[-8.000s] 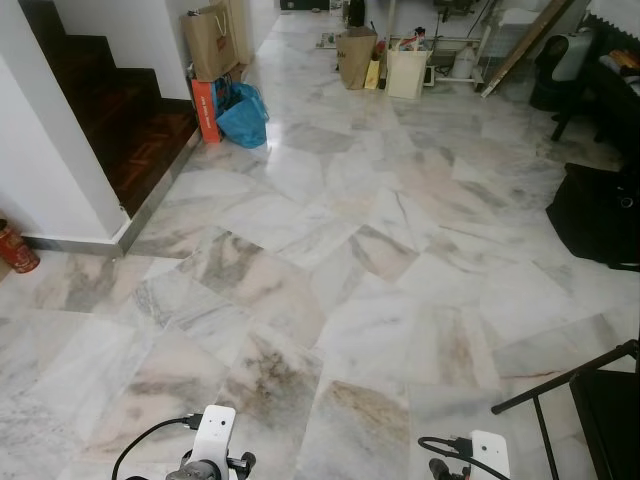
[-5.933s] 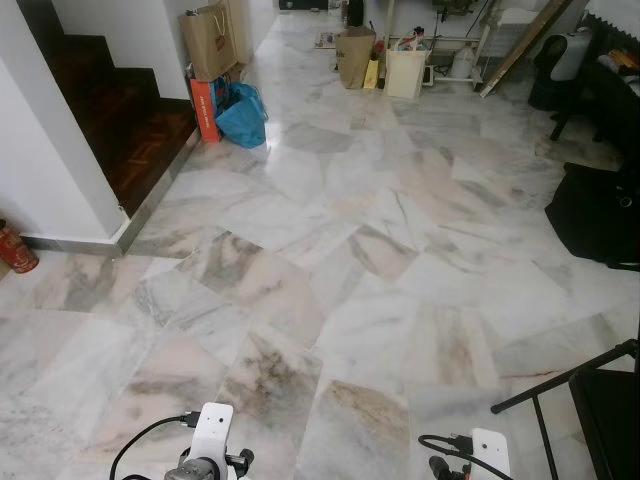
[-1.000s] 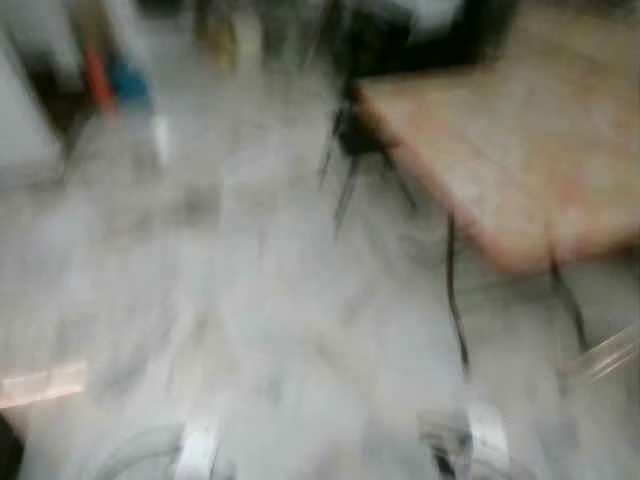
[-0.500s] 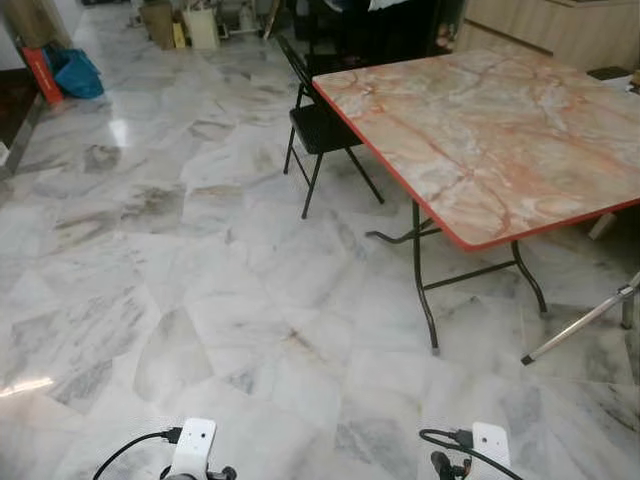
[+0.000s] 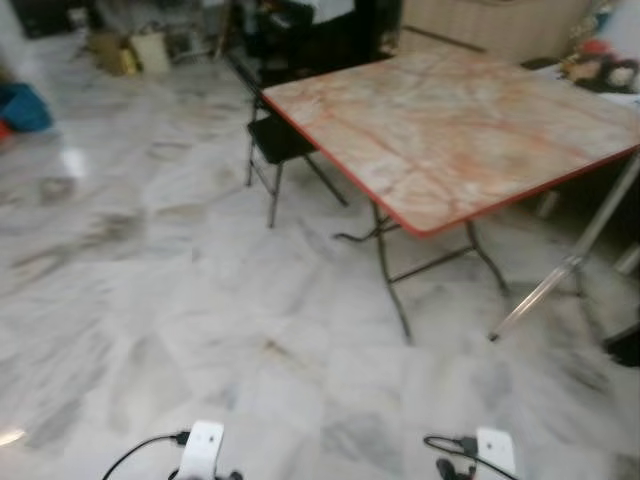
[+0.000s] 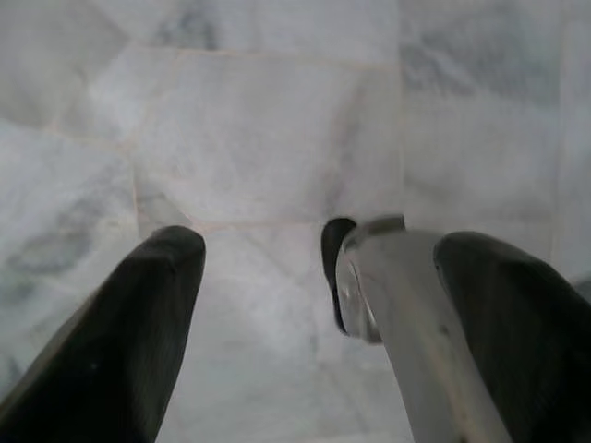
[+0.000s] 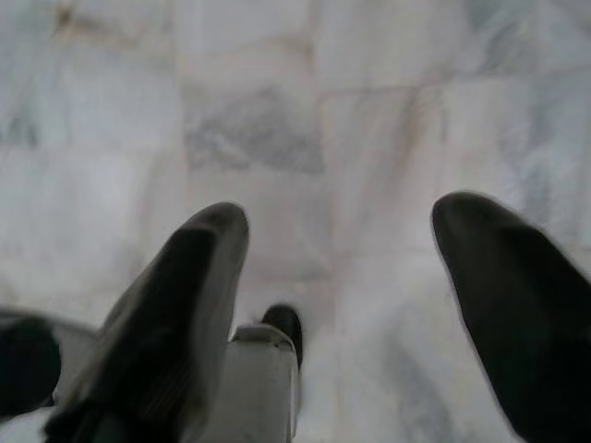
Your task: Hang hanger
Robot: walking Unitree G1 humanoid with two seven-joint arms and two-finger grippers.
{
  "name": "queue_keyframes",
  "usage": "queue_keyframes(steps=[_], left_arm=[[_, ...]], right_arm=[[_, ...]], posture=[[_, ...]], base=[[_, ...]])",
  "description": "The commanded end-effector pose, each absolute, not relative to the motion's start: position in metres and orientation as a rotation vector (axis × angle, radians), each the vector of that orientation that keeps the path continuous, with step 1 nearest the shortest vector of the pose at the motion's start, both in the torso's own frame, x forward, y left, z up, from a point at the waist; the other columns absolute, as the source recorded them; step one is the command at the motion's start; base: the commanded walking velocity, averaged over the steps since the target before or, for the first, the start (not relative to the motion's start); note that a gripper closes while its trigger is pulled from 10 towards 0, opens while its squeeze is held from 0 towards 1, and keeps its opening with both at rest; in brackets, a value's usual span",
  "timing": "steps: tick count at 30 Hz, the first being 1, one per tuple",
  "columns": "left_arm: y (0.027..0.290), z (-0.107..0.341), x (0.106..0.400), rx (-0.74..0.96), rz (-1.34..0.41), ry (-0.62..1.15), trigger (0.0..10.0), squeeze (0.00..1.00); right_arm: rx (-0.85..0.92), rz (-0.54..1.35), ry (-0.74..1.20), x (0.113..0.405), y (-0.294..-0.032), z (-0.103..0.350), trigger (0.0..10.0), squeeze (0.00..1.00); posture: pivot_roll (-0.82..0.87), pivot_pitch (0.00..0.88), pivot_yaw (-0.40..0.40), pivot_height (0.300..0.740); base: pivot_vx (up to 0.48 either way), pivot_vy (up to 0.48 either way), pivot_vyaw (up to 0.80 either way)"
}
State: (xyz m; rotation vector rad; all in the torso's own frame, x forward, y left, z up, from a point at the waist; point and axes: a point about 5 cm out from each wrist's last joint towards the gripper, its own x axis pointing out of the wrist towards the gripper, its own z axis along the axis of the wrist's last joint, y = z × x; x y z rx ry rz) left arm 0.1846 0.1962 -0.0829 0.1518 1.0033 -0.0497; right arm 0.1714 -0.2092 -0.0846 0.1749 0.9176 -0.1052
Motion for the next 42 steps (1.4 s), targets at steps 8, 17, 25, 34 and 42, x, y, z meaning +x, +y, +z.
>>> queue_keyframes(steps=[8,17,25,34,42], left_arm=[[0.1929,-0.0824,0.1865,0.147,-0.057,0.996,10.0,0.00],[0.1919,-0.0826,0.1863,0.153,-0.060,0.994,10.0,0.00],[0.1911,-0.0822,0.1874,0.146,-0.055,0.991,10.0,0.00],[0.1909,-0.0818,0.1884,0.137,-0.050,0.987,10.0,0.00],[0.1916,-0.0810,0.1896,0.128,-0.047,0.981,10.0,0.00]], right_arm=[[0.170,-0.118,0.935,0.1650,-0.2128,-0.0868,10.0,0.00],[0.164,-0.118,0.937,0.1638,-0.2135,-0.0871,10.0,0.00],[0.163,-0.117,0.937,0.1639,-0.2135,-0.0871,10.0,0.00],[0.166,-0.121,0.936,0.1642,-0.2134,-0.0870,10.0,0.00],[0.167,-0.122,0.934,0.1648,-0.2136,-0.0867,10.0,0.00]], posture=[[0.04,0.000,0.002,0.740],[0.04,0.000,0.002,0.740],[0.04,0.000,0.002,0.740],[0.04,0.000,0.003,0.740],[0.04,0.000,0.004,0.740]], base=[[0.000,-0.067,-0.72],[0.000,0.000,-0.72],[0.000,0.000,-0.72],[0.000,0.000,-0.72],[0.000,0.000,-0.72]])
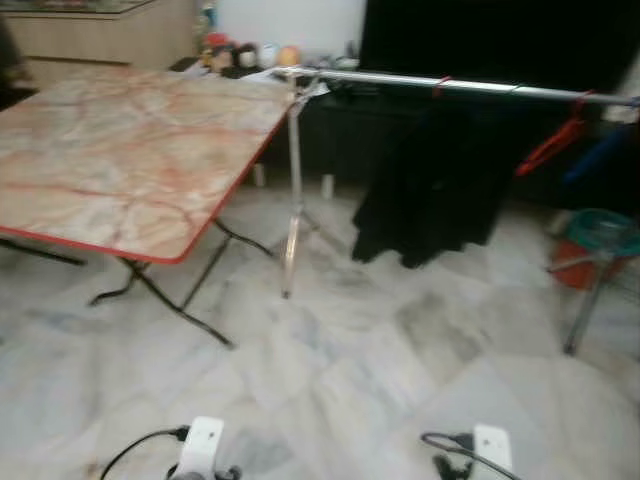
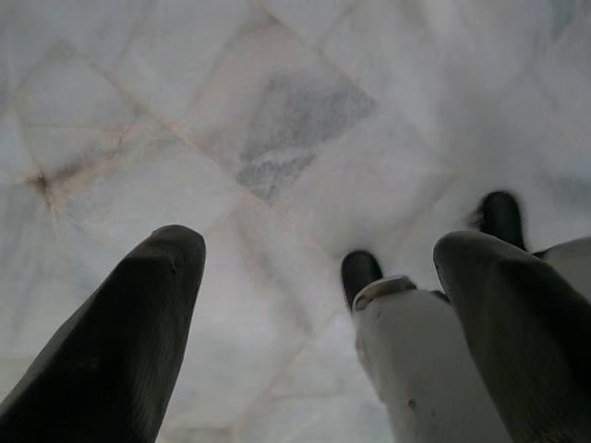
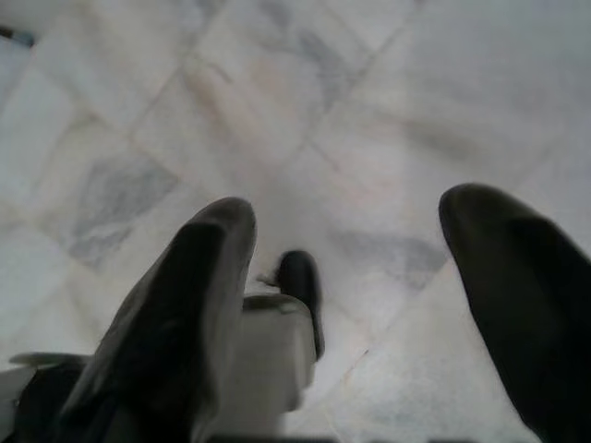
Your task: Hang hanger
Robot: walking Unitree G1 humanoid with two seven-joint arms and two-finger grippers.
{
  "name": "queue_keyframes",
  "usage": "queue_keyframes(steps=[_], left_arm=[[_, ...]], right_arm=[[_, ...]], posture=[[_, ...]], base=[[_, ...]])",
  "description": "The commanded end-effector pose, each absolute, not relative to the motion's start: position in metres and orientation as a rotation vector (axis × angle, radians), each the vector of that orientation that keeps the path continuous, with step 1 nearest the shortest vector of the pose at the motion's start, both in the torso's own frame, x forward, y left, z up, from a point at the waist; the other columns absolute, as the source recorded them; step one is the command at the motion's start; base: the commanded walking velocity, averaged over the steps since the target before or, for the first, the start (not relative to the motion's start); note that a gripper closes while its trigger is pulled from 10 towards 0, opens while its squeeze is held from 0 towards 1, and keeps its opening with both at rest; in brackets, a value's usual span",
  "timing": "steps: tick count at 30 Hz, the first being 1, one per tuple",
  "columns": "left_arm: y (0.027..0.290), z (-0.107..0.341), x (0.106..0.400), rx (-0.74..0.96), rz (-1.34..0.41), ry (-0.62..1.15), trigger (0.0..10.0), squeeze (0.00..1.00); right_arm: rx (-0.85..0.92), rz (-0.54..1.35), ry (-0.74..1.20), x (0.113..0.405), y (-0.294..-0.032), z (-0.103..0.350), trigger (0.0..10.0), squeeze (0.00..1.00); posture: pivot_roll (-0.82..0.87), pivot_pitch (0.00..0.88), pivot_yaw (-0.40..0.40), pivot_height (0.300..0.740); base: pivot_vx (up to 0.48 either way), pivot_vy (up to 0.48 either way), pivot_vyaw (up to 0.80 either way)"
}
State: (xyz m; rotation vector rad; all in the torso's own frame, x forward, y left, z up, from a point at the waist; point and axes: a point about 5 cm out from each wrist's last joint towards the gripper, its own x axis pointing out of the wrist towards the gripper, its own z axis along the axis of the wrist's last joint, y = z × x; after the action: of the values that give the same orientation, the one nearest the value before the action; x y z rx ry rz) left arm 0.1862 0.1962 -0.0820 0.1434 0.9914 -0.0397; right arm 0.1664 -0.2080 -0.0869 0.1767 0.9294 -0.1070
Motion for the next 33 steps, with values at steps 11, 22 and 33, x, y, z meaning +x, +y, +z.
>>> queue_keyframes(steps=[11,22,33], left_arm=[[0.191,-0.080,0.192,0.120,-0.043,0.972,10.0,0.00],[0.189,-0.077,0.197,0.114,-0.047,0.955,10.0,0.00],[0.188,-0.076,0.201,0.111,-0.053,0.943,10.0,0.00]], right_arm=[[0.163,-0.122,0.933,0.166,-0.214,-0.086,10.0,0.00],[0.168,-0.125,0.921,0.167,-0.214,-0.086,10.0,0.00],[0.172,-0.124,0.929,0.166,-0.213,-0.086,10.0,0.00]], posture=[[0.04,0.000,0.002,0.740],[0.04,0.000,0.003,0.740],[0.04,0.000,0.006,0.740]], base=[[0.000,0.000,-0.69],[0.166,0.000,0.00],[0.333,0.000,-0.09]])
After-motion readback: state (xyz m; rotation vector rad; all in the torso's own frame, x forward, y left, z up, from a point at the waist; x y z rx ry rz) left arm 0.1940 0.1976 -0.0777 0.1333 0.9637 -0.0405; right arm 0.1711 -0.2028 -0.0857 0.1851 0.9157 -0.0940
